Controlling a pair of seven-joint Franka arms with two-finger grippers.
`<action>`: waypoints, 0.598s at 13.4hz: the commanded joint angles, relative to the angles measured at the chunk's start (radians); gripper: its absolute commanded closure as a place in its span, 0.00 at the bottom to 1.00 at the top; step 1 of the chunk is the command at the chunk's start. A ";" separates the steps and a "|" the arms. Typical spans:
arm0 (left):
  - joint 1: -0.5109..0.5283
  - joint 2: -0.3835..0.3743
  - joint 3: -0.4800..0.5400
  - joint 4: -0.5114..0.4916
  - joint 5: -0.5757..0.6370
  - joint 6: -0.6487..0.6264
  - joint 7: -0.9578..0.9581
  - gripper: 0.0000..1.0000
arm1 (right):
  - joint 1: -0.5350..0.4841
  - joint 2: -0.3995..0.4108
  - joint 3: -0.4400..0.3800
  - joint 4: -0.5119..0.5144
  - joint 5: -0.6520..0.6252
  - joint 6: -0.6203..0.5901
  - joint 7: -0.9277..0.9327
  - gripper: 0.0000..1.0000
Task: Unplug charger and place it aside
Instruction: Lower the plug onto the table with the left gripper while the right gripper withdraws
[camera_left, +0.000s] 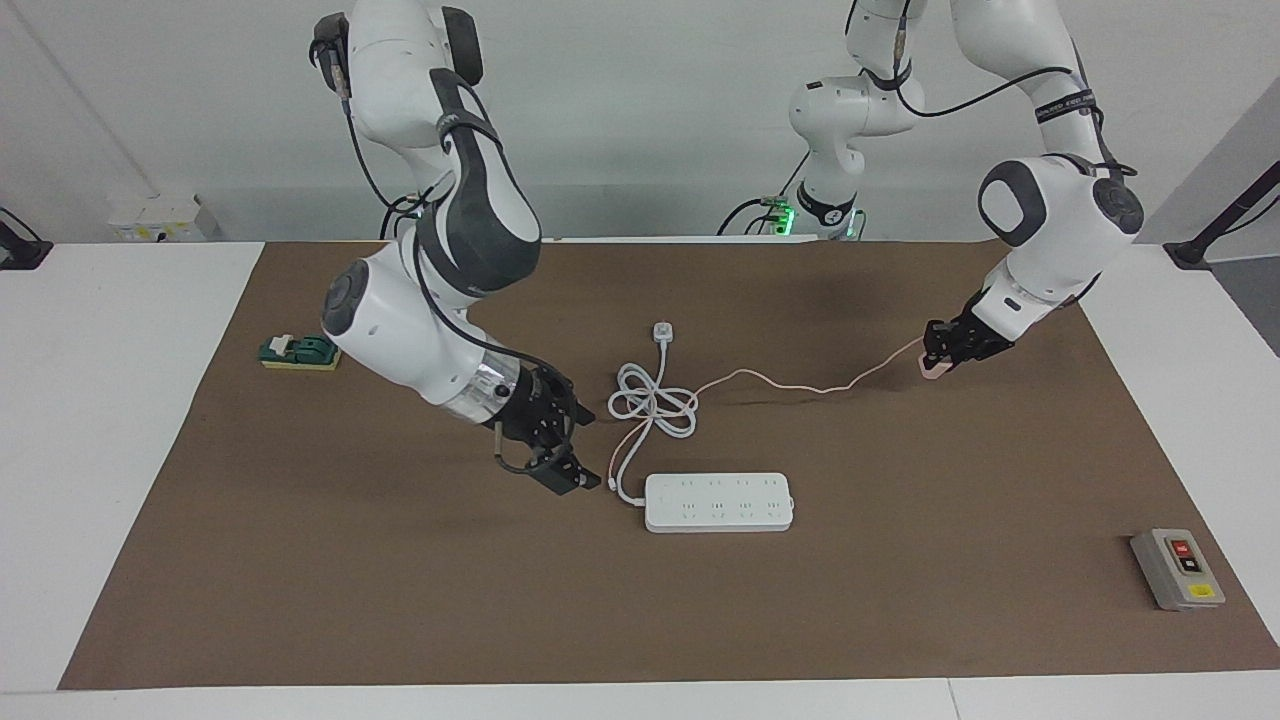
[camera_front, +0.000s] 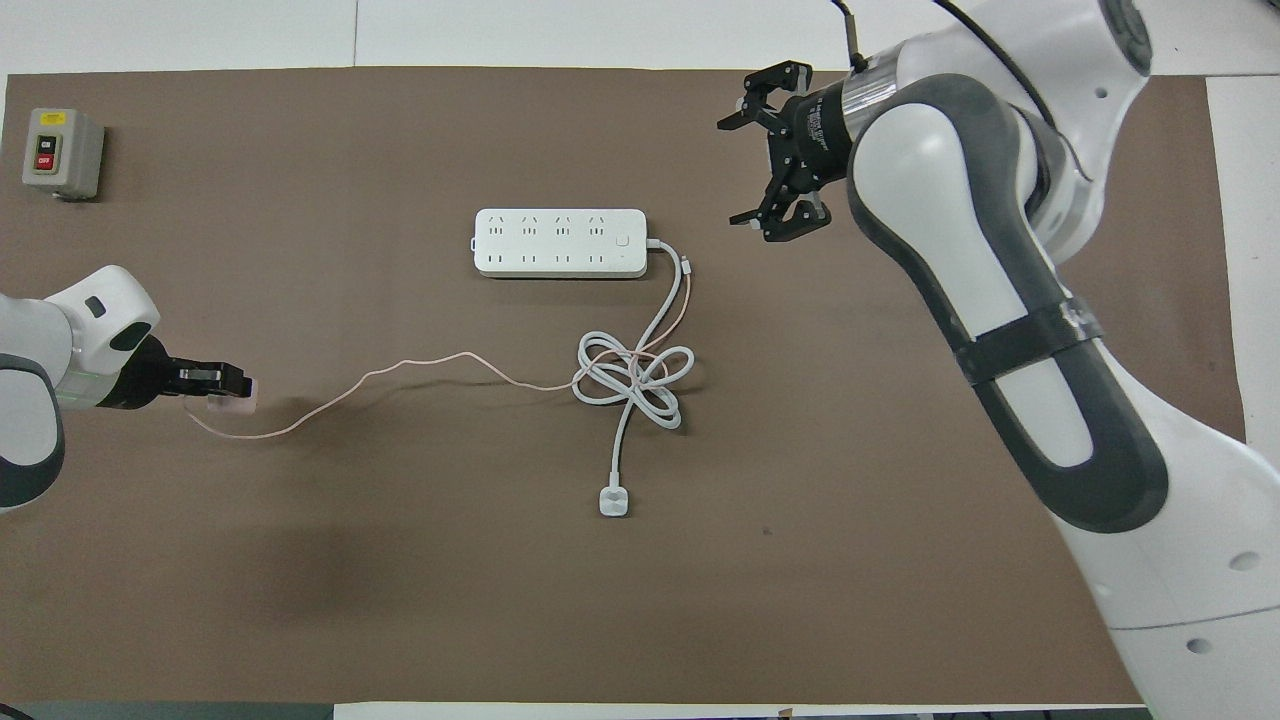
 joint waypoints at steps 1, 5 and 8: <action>0.035 -0.020 -0.008 -0.061 -0.027 0.052 0.070 1.00 | -0.066 -0.090 0.006 -0.054 -0.064 -0.088 -0.148 0.00; 0.052 0.003 -0.008 -0.128 -0.050 0.162 0.123 1.00 | -0.114 -0.153 0.006 -0.055 -0.223 -0.220 -0.461 0.00; 0.055 0.011 -0.008 -0.150 -0.050 0.199 0.126 1.00 | -0.151 -0.178 0.006 -0.055 -0.312 -0.279 -0.728 0.00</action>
